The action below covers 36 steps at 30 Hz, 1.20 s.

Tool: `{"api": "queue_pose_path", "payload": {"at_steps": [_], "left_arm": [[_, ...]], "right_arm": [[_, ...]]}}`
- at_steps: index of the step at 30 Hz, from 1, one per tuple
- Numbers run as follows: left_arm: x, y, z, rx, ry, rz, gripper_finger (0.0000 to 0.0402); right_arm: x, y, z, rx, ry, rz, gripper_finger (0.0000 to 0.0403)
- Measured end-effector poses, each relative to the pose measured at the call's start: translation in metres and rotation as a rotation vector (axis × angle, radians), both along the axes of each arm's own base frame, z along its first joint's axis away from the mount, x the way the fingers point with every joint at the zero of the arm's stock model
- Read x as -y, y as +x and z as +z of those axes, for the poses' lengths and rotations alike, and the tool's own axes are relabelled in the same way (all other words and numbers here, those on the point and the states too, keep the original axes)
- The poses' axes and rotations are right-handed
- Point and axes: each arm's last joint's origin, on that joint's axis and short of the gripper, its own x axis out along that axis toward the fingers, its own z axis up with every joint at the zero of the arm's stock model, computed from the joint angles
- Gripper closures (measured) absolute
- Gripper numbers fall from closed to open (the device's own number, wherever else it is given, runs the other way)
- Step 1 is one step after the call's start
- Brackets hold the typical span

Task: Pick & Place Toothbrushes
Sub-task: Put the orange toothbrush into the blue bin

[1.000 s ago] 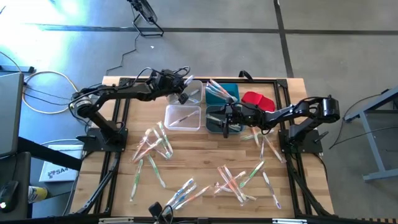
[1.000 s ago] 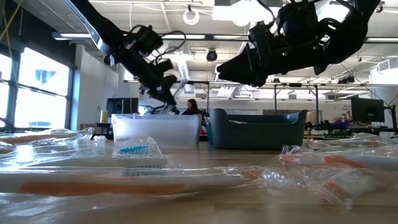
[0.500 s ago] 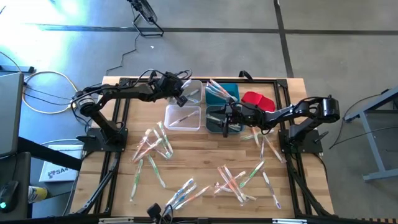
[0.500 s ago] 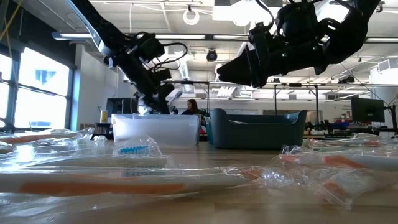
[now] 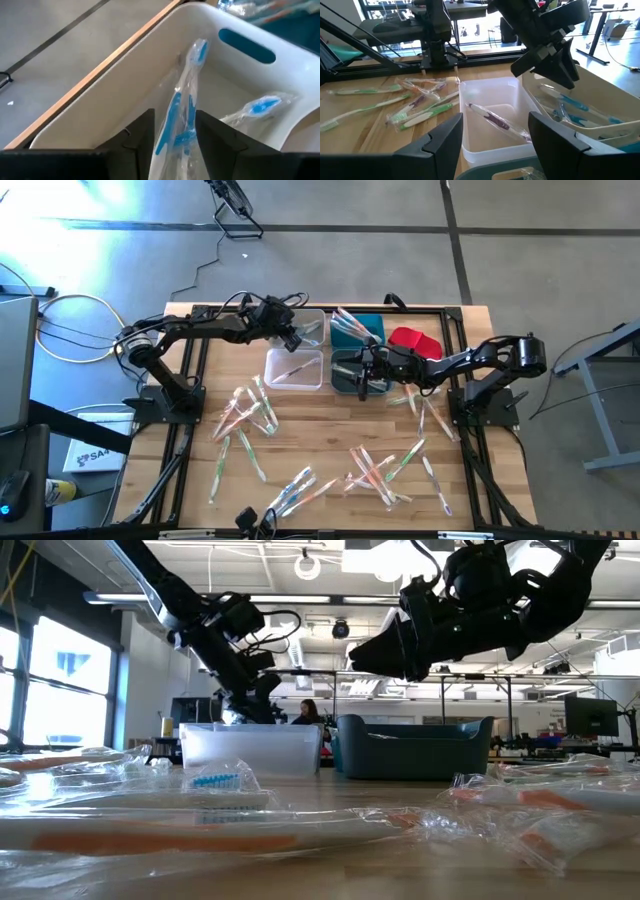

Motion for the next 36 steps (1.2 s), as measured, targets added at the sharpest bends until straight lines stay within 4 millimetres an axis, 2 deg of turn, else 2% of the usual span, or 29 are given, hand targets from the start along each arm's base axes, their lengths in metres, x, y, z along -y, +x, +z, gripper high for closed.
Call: {"api": "queue_pose_path", "payload": {"at_steps": [4,16,23,30,36], "left_arm": [[0.000,0.002,0.002,0.039,0.002,-0.026,0.0281],[0.003,0.004,0.002,0.090,-0.084,-0.129,0.0377],[0.004,0.005,0.002,0.106,-0.102,-0.142,0.0395],[0.009,0.006,0.007,0.143,-0.135,-0.298,0.0401],[0.019,-0.009,0.003,0.148,-0.169,-0.305,0.0401]], "right_arm": [[0.000,0.000,0.000,0.000,0.000,0.000,0.0185],[0.000,0.000,0.000,-0.002,0.001,0.000,0.0185],[0.000,0.000,0.000,-0.003,0.001,0.000,0.0185],[0.000,-0.001,-0.004,-0.046,0.004,-0.003,0.0185],[0.000,-0.001,-0.005,-0.060,-0.005,-0.003,0.0185]]}}
